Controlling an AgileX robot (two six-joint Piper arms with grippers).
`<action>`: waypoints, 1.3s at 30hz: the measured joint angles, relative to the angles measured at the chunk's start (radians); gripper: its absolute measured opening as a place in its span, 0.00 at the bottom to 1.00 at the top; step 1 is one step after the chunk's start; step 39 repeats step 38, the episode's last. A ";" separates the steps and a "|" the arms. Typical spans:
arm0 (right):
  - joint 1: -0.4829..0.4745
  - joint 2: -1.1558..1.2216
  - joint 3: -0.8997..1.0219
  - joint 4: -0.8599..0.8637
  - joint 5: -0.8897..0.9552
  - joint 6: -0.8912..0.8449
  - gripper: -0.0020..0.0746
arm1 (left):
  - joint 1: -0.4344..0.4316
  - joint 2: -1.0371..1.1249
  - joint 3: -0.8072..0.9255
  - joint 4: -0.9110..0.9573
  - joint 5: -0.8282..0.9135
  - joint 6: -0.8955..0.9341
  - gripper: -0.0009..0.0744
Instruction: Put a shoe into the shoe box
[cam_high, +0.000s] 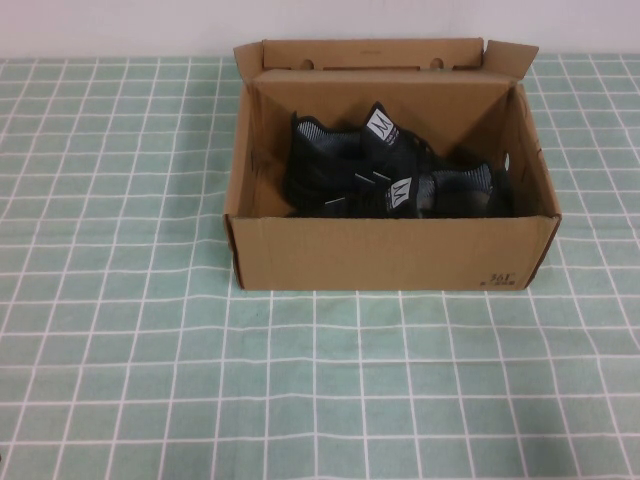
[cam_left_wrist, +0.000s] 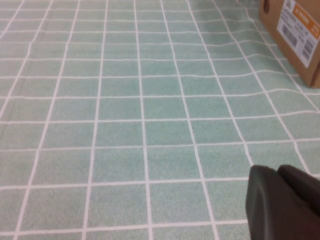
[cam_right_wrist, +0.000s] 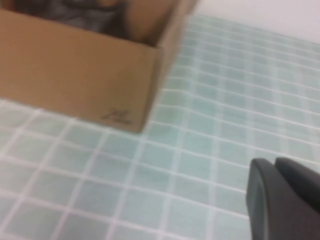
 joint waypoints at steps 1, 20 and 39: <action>-0.021 -0.005 0.000 0.000 0.000 0.000 0.02 | 0.000 0.000 0.000 0.000 0.000 0.000 0.01; -0.236 -0.200 0.227 -0.020 0.013 0.112 0.02 | 0.000 0.000 0.000 0.000 0.000 0.000 0.01; -0.236 -0.201 0.229 -0.024 0.013 0.132 0.02 | 0.000 0.000 0.000 0.002 0.000 0.000 0.01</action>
